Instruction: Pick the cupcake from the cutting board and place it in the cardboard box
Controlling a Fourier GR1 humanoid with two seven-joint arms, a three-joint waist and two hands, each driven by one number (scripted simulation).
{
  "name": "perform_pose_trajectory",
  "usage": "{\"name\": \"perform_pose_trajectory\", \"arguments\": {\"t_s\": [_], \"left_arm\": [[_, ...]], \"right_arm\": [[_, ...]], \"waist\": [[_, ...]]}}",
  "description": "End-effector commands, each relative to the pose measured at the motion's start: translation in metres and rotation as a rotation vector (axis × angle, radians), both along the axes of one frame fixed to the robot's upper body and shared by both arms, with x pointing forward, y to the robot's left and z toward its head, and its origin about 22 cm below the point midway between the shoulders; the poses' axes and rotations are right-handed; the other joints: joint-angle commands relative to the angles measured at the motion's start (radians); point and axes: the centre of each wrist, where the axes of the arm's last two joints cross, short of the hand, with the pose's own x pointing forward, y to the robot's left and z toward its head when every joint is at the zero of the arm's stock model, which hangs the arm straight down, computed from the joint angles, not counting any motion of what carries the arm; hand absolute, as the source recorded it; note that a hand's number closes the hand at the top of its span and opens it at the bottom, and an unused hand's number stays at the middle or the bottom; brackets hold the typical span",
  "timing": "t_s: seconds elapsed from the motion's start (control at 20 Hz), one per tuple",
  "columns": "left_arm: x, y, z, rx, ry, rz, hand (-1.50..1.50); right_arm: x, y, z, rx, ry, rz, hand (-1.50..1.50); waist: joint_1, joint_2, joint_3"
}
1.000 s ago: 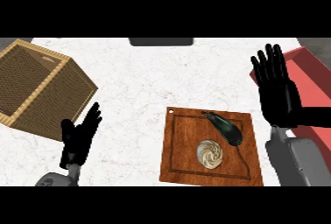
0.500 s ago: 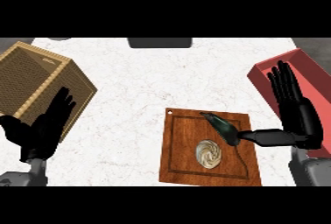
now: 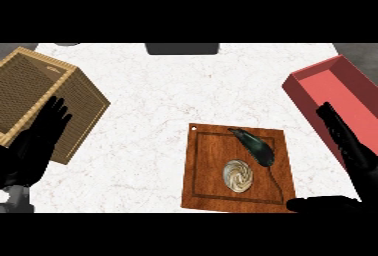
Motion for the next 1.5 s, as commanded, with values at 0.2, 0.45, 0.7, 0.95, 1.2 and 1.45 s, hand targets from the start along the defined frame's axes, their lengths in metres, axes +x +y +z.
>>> {"name": "perform_pose_trajectory", "arguments": {"t_s": [0.2,0.45,0.7,0.95,1.2,1.45], "left_arm": [[0.002,-0.008,0.005,-0.017,-0.004,-0.025,0.00],[0.008,-0.001,0.011,-0.014,-0.004,-0.023,0.00],[0.008,-0.017,-0.005,-0.015,-0.007,-0.033,0.00],[0.005,0.006,-0.015,-0.025,-0.010,-0.025,0.00],[0.005,-0.002,0.010,0.014,-0.018,-0.012,0.00],[-0.014,0.010,0.018,-0.001,-0.010,-0.026,0.00]], "right_arm": [[-0.015,0.001,0.042,-0.635,0.157,-0.046,-1.50],[-0.018,0.037,0.057,-0.836,0.298,-0.080,-1.50],[-0.031,0.087,0.072,-0.904,0.409,-0.053,-1.50],[-0.013,0.101,0.073,-0.897,0.534,-0.021,-1.50],[0.002,0.129,0.053,-0.952,0.581,-0.040,-1.50],[0.004,0.112,0.043,-0.968,0.615,-0.046,-1.50]], "waist": [[0.004,0.003,-0.004],[0.029,0.009,-0.002],[0.022,0.009,-0.001],[0.015,0.009,0.001],[0.019,0.008,0.002],[0.016,0.007,0.002]]}}
